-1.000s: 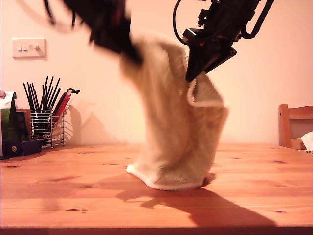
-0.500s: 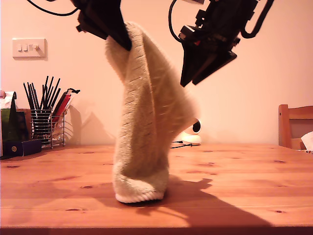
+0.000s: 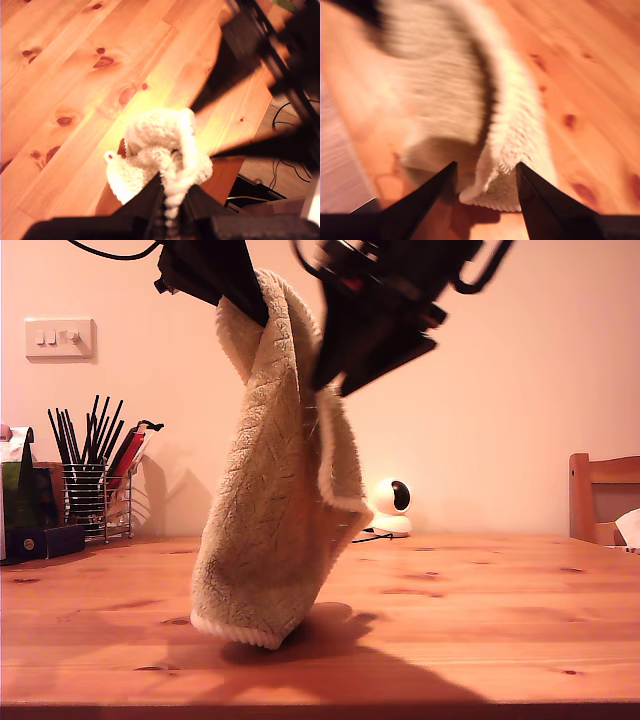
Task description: Fold the tea towel in front of you. After folding it, place it to the left side.
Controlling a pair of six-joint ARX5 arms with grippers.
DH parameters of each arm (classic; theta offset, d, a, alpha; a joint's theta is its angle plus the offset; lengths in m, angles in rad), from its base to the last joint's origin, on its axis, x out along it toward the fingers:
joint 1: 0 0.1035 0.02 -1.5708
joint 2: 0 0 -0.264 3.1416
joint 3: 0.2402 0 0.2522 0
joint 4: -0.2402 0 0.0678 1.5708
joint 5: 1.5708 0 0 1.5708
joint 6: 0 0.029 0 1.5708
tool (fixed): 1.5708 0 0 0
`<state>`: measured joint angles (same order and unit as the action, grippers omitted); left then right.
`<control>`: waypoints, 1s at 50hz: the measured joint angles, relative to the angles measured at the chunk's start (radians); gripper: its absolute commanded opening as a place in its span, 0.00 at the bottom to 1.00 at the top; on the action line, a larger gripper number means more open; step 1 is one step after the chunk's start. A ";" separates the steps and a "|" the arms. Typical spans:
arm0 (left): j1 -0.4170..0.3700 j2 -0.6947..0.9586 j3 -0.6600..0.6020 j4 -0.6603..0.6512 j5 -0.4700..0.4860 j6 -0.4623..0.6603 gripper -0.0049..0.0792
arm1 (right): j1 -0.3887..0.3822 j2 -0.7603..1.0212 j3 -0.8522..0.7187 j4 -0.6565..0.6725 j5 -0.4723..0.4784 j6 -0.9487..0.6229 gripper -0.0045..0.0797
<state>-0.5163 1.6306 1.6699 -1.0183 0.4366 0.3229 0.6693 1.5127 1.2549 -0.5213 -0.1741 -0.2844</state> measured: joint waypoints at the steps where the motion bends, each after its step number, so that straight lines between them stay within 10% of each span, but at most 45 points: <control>1: 0.000 0.000 0.000 0.000 0.000 0.000 0.03 | 0.003 0.000 0.000 0.000 0.000 0.000 0.45; 33: -0.001 0.000 0.027 -0.061 0.142 -0.010 0.03 | 0.014 0.000 0.000 0.037 0.054 0.048 0.42; 50: -0.008 0.000 0.113 -0.117 0.143 -0.010 0.03 | 0.013 0.000 0.000 0.020 0.106 0.045 0.15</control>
<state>-0.5240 1.6306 1.7824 -1.1355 0.5797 0.3134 0.6827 1.5127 1.2549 -0.5014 -0.0681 -0.2394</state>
